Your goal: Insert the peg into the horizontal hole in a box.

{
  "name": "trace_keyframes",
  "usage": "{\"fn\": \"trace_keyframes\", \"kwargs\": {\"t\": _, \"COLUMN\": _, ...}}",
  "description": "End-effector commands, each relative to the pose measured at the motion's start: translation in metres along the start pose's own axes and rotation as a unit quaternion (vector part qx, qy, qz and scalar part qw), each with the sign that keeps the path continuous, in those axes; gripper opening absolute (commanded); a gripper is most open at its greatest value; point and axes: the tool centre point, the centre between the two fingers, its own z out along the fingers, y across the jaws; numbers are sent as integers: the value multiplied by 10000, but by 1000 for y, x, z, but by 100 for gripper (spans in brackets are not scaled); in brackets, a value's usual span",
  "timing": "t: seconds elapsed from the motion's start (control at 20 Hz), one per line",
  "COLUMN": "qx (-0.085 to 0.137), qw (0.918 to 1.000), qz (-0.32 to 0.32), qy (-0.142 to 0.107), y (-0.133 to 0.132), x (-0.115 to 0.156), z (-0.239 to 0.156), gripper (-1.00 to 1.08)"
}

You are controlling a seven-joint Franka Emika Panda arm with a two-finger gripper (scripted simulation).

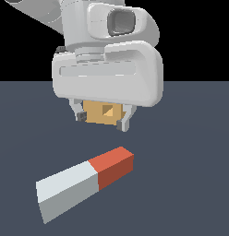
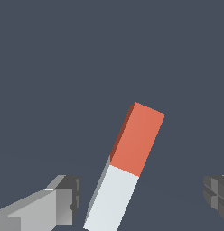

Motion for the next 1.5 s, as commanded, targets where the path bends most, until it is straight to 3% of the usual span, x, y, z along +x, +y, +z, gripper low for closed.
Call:
{"fn": "trace_keyframes", "kwargs": {"t": 0.0, "qx": 3, "qw": 9987, "qz": 501, "qy": -15, "y": -2, "x": -19, "z": 14, "gripper": 100}}
{"fn": "trace_keyframes", "kwargs": {"t": 0.3, "qx": 14, "qw": 9902, "qz": 1395, "qy": -39, "y": -12, "x": -53, "z": 39, "gripper": 100}}
{"fn": "trace_keyframes", "kwargs": {"t": 0.6, "qx": 23, "qw": 9820, "qz": 1886, "qy": -48, "y": -20, "x": -70, "z": 53, "gripper": 100}}
{"fn": "trace_keyframes", "kwargs": {"t": 1.05, "qx": 28, "qw": 9808, "qz": 1948, "qy": -51, "y": -22, "x": -72, "z": 60, "gripper": 100}}
{"fn": "trace_keyframes", "kwargs": {"t": 1.45, "qx": 29, "qw": 9803, "qz": 1972, "qy": -47, "y": -24, "x": -73, "z": 95, "gripper": 100}}
